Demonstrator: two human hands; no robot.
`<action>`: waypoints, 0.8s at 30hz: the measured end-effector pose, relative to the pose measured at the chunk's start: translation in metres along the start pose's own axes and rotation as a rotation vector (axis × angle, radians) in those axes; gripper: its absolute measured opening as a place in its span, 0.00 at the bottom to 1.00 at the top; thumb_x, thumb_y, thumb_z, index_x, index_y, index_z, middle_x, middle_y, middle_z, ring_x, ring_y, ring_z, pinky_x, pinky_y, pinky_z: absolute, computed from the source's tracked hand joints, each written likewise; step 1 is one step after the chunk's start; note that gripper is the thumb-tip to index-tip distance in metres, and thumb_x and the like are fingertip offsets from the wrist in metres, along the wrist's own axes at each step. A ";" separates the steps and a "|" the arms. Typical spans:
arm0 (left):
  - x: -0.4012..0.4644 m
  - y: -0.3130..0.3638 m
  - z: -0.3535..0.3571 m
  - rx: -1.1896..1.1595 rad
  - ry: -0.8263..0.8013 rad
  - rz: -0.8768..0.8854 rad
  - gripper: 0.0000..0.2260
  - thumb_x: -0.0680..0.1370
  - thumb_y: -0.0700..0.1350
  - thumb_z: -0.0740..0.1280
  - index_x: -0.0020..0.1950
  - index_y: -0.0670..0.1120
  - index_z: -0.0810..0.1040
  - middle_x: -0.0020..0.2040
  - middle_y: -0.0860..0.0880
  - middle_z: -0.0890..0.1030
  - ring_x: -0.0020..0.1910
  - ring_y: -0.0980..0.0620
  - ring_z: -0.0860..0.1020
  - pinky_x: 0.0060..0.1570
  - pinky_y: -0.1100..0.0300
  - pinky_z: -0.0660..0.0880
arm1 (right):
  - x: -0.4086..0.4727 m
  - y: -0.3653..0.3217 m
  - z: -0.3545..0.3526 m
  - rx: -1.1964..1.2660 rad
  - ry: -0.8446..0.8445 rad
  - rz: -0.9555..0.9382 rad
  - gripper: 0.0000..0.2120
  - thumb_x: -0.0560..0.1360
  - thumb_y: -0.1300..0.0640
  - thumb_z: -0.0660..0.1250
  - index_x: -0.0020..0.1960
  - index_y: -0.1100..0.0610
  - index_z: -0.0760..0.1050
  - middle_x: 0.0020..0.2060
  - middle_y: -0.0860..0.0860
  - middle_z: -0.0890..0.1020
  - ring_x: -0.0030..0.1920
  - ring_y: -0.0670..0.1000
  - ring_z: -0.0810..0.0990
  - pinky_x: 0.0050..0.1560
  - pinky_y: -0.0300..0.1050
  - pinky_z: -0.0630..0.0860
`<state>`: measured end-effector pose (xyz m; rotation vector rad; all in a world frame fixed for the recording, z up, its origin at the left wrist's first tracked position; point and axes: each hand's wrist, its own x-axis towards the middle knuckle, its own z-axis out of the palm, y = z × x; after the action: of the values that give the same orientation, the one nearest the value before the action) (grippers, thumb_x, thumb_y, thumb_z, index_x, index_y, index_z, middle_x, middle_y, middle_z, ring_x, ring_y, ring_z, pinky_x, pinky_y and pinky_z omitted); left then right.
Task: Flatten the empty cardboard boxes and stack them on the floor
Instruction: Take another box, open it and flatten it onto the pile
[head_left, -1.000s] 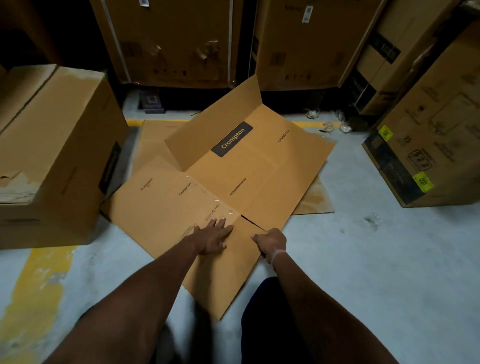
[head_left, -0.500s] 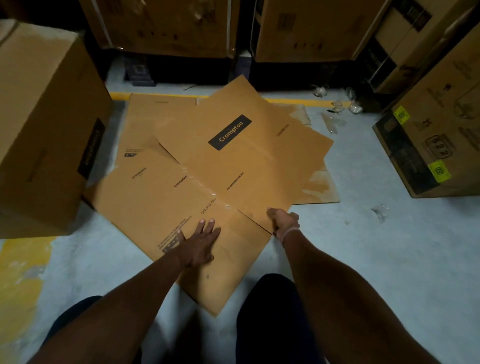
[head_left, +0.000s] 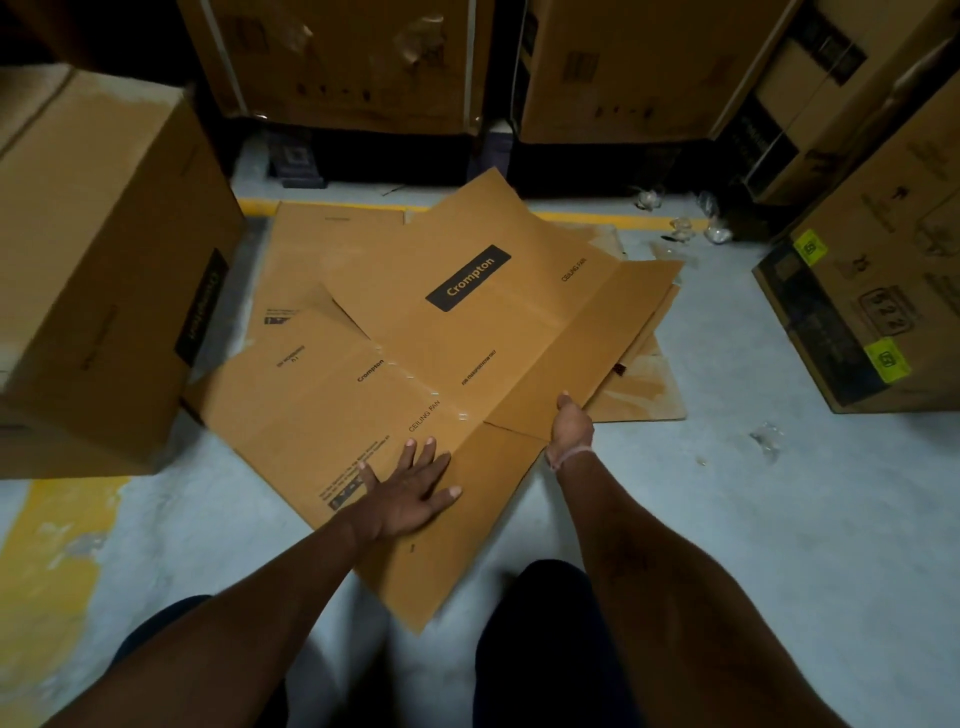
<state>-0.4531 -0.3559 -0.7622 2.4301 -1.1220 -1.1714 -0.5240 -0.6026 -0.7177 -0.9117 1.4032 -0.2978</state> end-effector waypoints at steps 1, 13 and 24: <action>-0.002 0.004 -0.004 -0.008 0.004 -0.002 0.37 0.80 0.73 0.47 0.84 0.58 0.42 0.81 0.57 0.31 0.80 0.50 0.29 0.67 0.24 0.27 | -0.002 0.002 0.001 0.051 0.016 -0.005 0.29 0.84 0.48 0.63 0.79 0.63 0.65 0.75 0.58 0.72 0.73 0.61 0.71 0.70 0.55 0.70; -0.009 0.011 -0.088 0.169 0.081 0.071 0.46 0.73 0.80 0.49 0.84 0.58 0.43 0.84 0.54 0.39 0.83 0.46 0.36 0.72 0.29 0.29 | -0.029 0.006 0.014 0.273 0.049 0.071 0.08 0.83 0.53 0.62 0.60 0.56 0.72 0.39 0.52 0.75 0.28 0.49 0.69 0.26 0.37 0.66; -0.007 -0.055 -0.103 0.369 0.320 -0.047 0.48 0.78 0.24 0.56 0.82 0.64 0.36 0.85 0.46 0.40 0.83 0.41 0.40 0.77 0.30 0.44 | -0.013 0.030 0.118 0.228 -0.244 0.150 0.08 0.86 0.51 0.63 0.60 0.54 0.73 0.28 0.50 0.64 0.22 0.46 0.64 0.21 0.37 0.63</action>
<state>-0.3498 -0.3258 -0.7169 2.7964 -1.2719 -0.5894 -0.4274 -0.5307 -0.7406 -0.6286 1.1775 -0.2195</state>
